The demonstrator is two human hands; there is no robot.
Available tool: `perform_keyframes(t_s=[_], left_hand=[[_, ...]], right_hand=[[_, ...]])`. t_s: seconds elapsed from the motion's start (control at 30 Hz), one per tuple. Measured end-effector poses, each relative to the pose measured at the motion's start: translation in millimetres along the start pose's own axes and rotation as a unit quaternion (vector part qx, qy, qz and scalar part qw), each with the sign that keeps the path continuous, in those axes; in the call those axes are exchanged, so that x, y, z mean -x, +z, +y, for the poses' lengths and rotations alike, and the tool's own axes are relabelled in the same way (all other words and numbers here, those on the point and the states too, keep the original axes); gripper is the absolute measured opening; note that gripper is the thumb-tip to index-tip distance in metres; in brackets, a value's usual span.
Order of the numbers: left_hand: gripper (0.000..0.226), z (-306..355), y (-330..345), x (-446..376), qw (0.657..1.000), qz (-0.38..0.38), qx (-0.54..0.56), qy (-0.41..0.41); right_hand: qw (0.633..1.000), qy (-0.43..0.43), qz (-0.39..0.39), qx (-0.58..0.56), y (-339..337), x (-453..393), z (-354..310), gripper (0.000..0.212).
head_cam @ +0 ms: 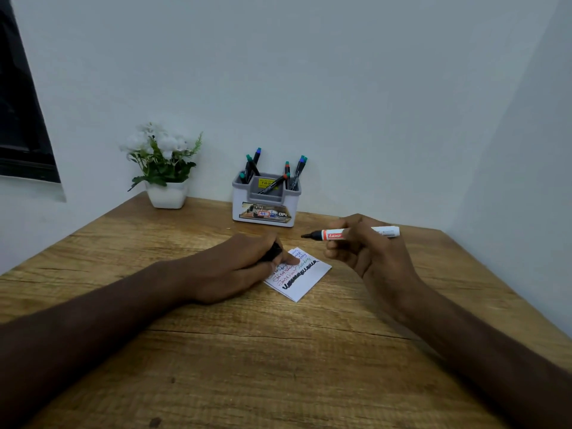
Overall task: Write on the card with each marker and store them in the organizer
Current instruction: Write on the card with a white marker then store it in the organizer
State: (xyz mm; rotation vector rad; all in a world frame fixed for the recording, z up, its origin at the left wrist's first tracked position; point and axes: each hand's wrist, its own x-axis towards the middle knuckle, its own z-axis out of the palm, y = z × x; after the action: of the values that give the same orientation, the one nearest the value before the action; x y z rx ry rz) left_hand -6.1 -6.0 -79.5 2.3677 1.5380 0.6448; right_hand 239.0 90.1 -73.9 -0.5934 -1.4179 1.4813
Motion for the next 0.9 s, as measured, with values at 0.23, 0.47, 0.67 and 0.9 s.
perform_keyframes(t_s=[0.23,0.47,0.67,0.9], left_hand=[[0.017,-6,5,-3,1.0,-0.002,-0.025,0.001],[0.013,-8,6,-6,0.998,-0.015,-0.054,0.034],[0.01,-7,6,-5,0.998,-0.015,-0.046,0.029],[0.02,-6,10,-6,0.996,0.002,-0.089,0.01]], right_hand=[[0.997,-0.036,-0.039,0.051,10,9,1,0.009],[0.991,-0.035,-0.057,0.114,7,8,3,0.006],[0.971,-0.051,-0.098,0.211,4,9,-6,0.009],[0.972,-0.038,-0.107,0.205,8,10,-5,0.032]])
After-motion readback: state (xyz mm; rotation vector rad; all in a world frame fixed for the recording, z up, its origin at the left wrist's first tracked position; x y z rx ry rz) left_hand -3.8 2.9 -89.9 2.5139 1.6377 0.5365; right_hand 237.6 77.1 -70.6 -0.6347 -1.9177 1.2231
